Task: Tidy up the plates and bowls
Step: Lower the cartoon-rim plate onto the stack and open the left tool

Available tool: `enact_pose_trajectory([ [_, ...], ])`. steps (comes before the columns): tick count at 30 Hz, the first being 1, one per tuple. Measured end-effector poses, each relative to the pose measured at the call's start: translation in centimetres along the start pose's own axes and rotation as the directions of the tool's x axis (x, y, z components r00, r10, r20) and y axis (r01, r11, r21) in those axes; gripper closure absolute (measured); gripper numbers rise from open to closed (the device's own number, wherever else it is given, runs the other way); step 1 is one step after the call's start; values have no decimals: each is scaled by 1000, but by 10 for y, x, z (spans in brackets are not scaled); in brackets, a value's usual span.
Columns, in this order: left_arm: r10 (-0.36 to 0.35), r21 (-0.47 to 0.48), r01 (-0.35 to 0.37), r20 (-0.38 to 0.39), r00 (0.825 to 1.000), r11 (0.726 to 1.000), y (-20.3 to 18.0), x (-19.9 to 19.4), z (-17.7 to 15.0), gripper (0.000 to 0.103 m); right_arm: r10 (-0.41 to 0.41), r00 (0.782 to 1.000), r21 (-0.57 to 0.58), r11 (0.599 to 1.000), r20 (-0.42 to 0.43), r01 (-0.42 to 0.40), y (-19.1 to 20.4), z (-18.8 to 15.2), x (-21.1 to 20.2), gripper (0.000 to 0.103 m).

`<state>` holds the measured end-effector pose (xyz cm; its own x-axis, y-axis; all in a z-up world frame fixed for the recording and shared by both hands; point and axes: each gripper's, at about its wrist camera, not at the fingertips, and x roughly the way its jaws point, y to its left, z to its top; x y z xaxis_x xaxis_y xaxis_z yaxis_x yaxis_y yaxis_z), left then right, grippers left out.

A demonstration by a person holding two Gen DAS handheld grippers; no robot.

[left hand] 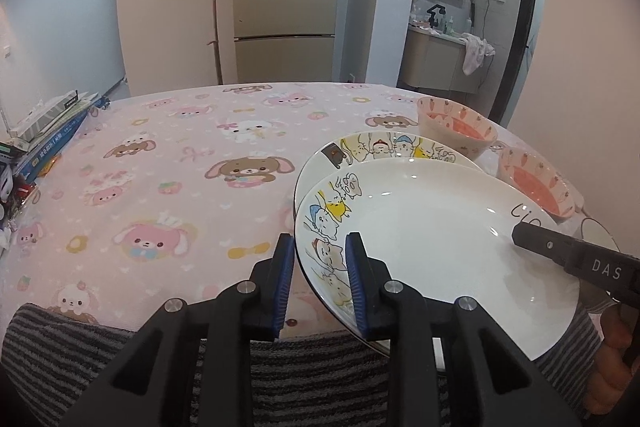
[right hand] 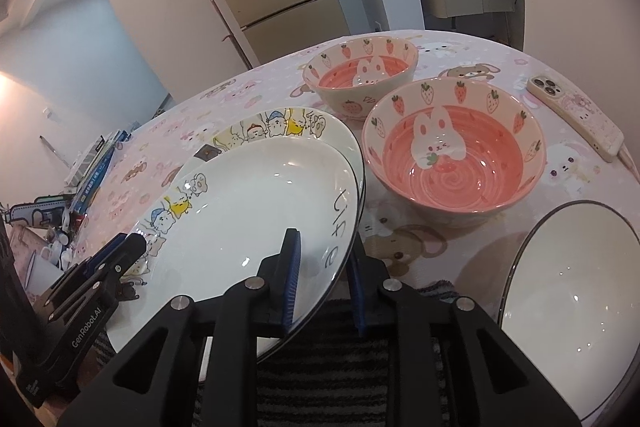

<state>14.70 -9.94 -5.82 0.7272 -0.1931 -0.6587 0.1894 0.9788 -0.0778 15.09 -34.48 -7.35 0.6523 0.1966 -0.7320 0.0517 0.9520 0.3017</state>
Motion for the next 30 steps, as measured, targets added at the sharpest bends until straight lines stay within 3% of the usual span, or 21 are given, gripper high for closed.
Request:
enact_pose_trajectory([
  [8,-24,5,24,2,1000,1000,-1,-11,-5,75,-33,999,-66,997,8,33,8,-7,-10,78],
  [26,-34,-14,34,6,999,999,3,-6,-2,75,-69,997,-61,996,24,71,9,-1,2,80],
  [29,-23,-14,23,2,1000,1000,3,-5,-2,65,-61,998,-64,996,29,62,8,-1,1,79],
  [30,-18,-15,18,-3,1000,1000,3,-4,-2,52,-60,998,-67,996,30,62,9,-2,1,78],
])
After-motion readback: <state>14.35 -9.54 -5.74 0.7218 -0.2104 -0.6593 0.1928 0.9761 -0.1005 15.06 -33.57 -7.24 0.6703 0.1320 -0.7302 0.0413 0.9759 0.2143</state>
